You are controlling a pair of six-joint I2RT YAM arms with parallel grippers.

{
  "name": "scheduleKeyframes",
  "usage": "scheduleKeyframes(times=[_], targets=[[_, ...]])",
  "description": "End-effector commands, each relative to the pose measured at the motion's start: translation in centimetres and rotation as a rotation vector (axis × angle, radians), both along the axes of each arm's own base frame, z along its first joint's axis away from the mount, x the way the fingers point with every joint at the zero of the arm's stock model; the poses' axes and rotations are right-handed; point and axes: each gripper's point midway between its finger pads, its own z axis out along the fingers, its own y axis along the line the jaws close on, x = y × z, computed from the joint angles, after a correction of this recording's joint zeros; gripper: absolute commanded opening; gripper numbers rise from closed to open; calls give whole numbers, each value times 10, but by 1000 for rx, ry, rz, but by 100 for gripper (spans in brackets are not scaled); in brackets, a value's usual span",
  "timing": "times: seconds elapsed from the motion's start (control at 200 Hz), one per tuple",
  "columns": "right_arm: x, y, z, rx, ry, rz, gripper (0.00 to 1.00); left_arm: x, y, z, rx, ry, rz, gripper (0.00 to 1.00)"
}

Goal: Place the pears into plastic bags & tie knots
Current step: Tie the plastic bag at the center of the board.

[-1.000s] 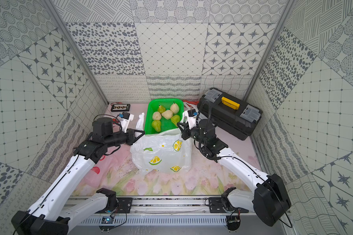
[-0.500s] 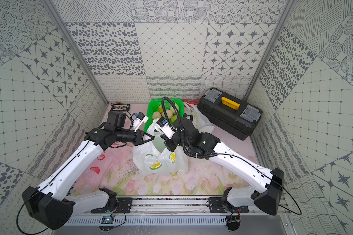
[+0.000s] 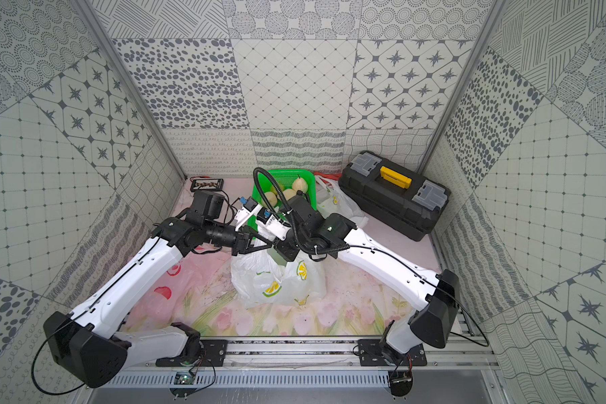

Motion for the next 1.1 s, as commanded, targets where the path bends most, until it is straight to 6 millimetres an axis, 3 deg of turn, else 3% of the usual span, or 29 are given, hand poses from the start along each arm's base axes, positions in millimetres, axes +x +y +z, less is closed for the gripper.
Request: scheduleKeyframes(times=[0.0, 0.15, 0.405, 0.58, 0.635, 0.675, 0.75, 0.92, 1.006, 1.091], targets=[[-7, 9, 12, 48, 16, 42, 1, -12, -4, 15, -60, -59, -85, 20], [-9, 13, 7, 34, 46, 50, 1, -10, -4, 19, -60, -98, -69, 27], [-10, 14, 0, 11, 67, 63, 1, 11, -1, 13, 17, -119, 8, 28], [-11, 15, -1, 17, 77, 65, 1, 13, -1, 20, 9, -131, 13, 32], [-12, 16, 0, 24, 78, 64, 2, 13, -2, 21, 0, -130, 7, 28], [-12, 16, 0, 30, 76, 64, 3, 14, -3, 21, -3, -123, 3, 20], [-10, 13, 3, 37, 77, 49, 11, 14, -3, 15, 9, -109, 2, 0], [-14, -2, 27, 140, 124, 15, 45, 22, 7, 6, 18, -92, 57, 0], [-14, -11, 39, 222, 139, -16, 55, 24, 12, 8, 3, -93, 85, 0], [-14, -15, 47, 274, 136, -42, 57, 24, 12, 8, -7, -87, 91, 0]])
